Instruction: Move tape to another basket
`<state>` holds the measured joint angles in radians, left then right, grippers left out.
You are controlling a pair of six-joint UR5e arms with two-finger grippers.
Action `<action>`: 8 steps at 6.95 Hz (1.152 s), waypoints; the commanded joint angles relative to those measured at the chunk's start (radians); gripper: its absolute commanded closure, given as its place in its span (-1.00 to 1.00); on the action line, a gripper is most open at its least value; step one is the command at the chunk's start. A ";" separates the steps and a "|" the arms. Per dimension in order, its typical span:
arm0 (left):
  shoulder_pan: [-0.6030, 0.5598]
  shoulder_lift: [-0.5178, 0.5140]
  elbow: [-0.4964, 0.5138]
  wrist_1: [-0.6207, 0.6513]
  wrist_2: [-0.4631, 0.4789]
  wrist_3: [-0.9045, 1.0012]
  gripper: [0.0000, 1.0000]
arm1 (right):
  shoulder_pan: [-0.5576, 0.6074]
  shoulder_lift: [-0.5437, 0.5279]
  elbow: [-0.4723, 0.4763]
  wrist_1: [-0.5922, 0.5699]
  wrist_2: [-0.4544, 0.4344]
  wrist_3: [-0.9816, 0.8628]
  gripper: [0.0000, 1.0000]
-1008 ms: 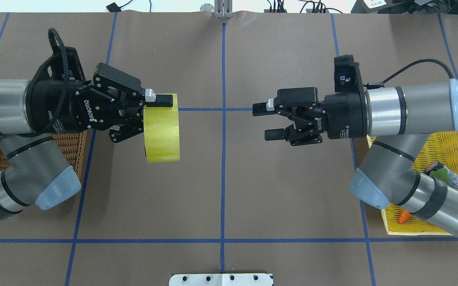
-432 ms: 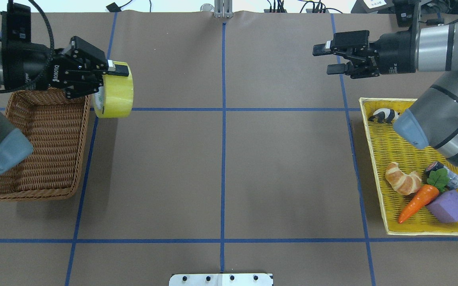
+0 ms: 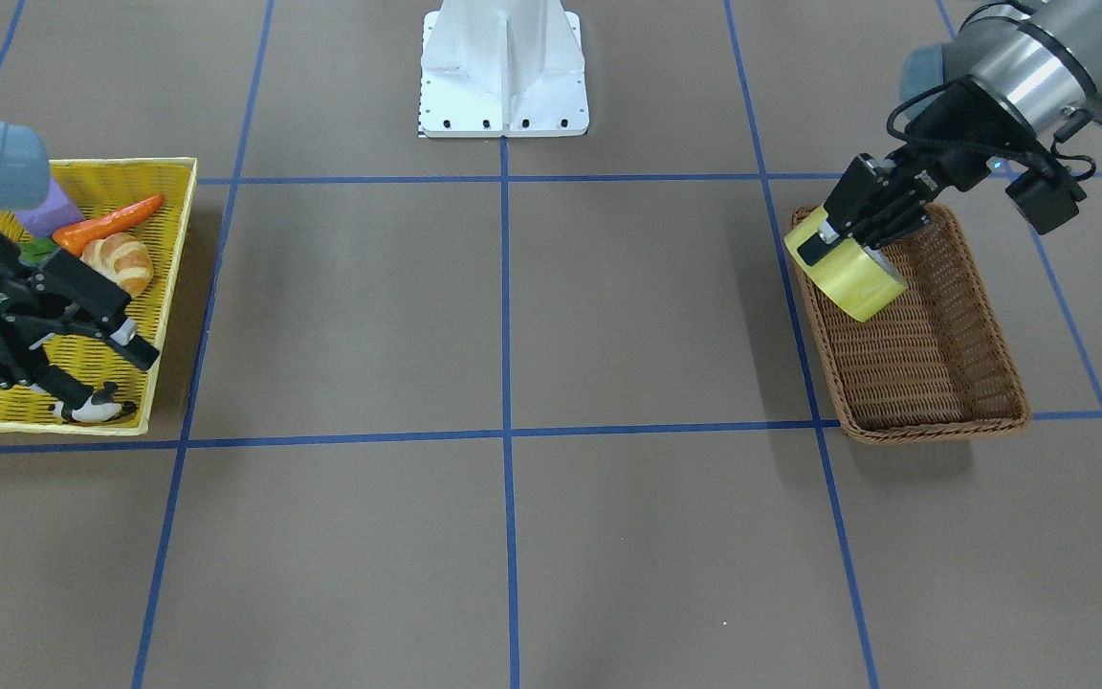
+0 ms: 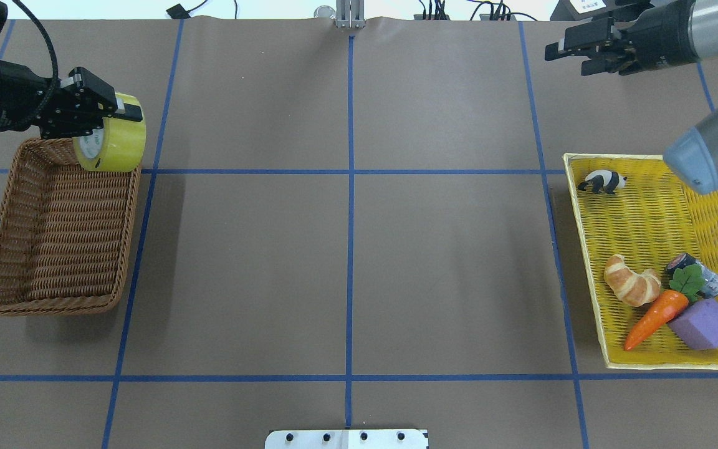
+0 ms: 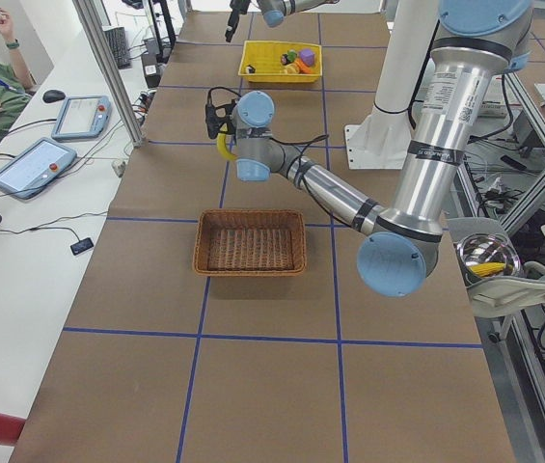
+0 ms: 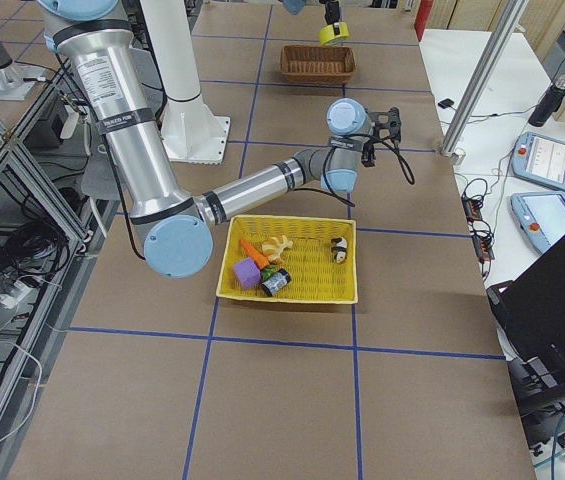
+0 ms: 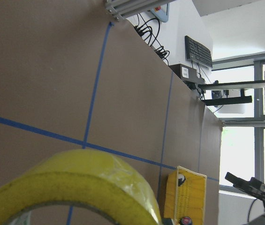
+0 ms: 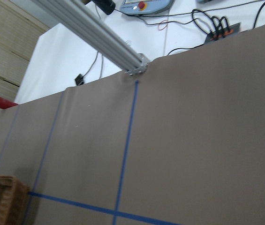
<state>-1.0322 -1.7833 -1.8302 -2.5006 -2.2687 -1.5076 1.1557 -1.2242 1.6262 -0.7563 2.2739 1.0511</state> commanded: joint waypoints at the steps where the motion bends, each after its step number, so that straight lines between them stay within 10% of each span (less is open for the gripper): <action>1: -0.014 0.021 -0.013 0.211 0.002 0.212 1.00 | 0.082 0.000 0.003 -0.356 -0.008 -0.443 -1.00; 5: 0.013 0.021 -0.014 0.720 0.027 0.665 1.00 | 0.105 0.012 0.001 -0.954 -0.149 -0.996 -1.00; 8: 0.088 0.004 0.077 0.746 0.092 0.704 1.00 | 0.114 0.000 -0.011 -1.110 -0.133 -1.063 -1.00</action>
<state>-0.9778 -1.7688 -1.7971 -1.7615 -2.1875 -0.8129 1.2674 -1.2196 1.6198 -1.8057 2.1254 0.0020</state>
